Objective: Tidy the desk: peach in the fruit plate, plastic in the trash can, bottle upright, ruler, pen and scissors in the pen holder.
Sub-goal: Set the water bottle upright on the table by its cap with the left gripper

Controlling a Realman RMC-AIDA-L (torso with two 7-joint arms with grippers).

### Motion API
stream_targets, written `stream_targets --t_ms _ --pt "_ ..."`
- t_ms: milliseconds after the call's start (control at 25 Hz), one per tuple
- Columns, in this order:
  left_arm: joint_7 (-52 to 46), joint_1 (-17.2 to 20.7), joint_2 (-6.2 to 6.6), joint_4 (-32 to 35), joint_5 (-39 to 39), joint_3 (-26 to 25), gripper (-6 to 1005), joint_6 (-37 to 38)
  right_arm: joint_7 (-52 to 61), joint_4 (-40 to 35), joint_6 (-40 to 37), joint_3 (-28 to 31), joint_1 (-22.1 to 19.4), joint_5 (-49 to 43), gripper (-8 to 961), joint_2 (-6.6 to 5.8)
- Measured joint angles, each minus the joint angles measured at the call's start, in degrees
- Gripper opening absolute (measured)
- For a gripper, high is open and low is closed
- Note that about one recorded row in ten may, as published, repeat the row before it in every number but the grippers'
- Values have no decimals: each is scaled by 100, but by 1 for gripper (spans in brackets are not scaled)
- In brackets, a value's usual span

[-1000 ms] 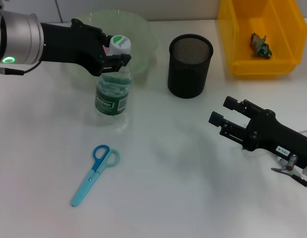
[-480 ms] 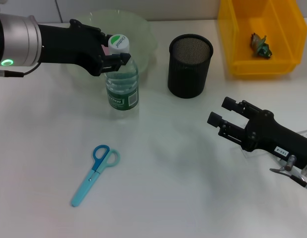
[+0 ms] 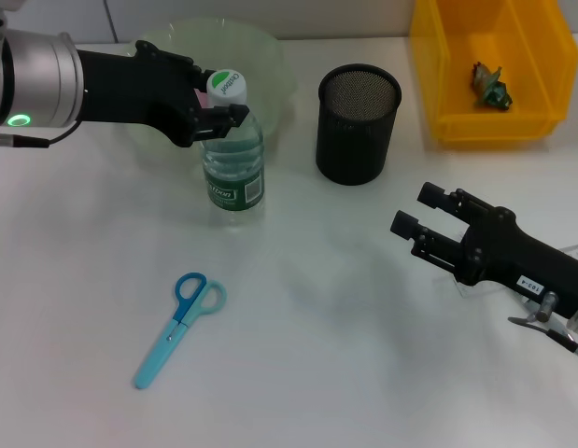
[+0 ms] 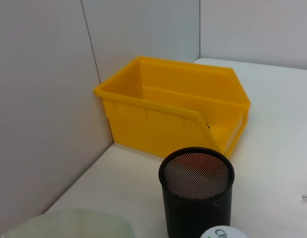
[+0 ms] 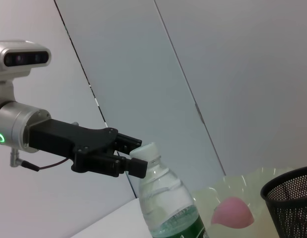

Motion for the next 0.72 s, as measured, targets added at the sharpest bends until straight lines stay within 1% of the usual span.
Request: stream_targets --t_ms 720 --pt "21 -118 5 -215 8 27 538 3 -16 18 0 0 -9 -5 721 0"
